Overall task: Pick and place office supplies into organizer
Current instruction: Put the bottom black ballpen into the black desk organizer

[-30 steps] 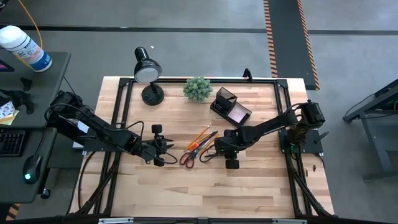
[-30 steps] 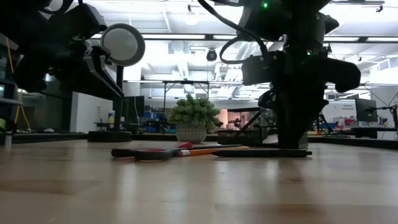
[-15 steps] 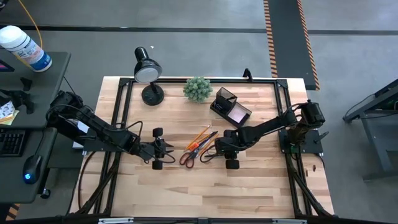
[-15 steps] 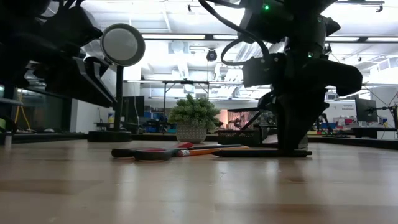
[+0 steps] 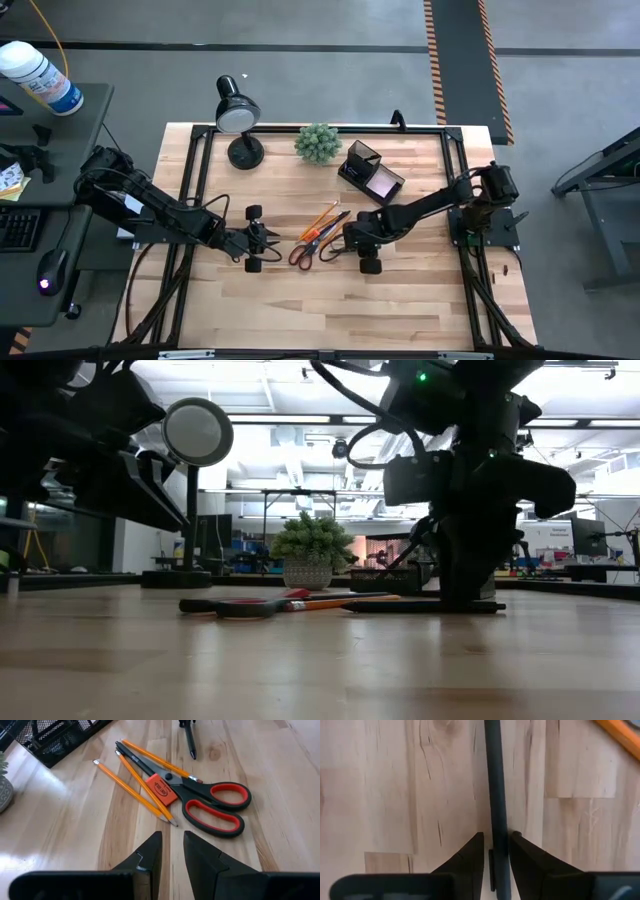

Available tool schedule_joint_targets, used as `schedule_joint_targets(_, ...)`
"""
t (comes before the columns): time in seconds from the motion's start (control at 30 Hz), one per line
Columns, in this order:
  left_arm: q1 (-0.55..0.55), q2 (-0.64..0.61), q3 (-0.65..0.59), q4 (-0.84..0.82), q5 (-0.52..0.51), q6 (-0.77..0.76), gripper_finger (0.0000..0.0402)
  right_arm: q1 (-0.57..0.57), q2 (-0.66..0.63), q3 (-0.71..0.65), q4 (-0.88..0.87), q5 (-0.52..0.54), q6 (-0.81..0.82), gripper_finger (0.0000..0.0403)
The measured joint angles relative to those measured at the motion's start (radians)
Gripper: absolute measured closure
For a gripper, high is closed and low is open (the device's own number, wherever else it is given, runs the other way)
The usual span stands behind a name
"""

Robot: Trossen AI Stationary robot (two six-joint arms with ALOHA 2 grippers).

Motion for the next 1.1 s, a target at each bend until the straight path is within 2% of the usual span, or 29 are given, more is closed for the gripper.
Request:
schedule_joint_targets(0.17, 0.000, 0.000, 0.000, -0.004, -0.002, 0.000, 0.0334, 0.000, 0.016, 0.002, 0.008, -0.008, 0.007, 0.0330)
schedule_joint_targets(0.37, 0.000, 0.000, 0.000, -0.005, -0.016, 0.012, 0.0334, 0.001, 0.017, 0.002, 0.013, -0.045, -0.004, 0.0384)
schedule_joint_targets(0.63, 0.000, 0.000, 0.000, -0.011, -0.021, 0.012, 0.0334, 0.003, 0.019, 0.008, 0.001, -0.048, -0.021, 0.0372)
schedule_joint_targets(0.87, 0.000, 0.000, 0.000, -0.012, -0.021, 0.012, 0.0334, -0.001, 0.024, 0.128, -0.176, -0.004, -0.104, 0.0384)
schedule_joint_targets(1.1, 0.000, 0.000, 0.000, -0.013, -0.021, 0.012, 0.0334, -0.015, 0.024, 0.294, -0.410, 0.148, -0.195, 0.0381)
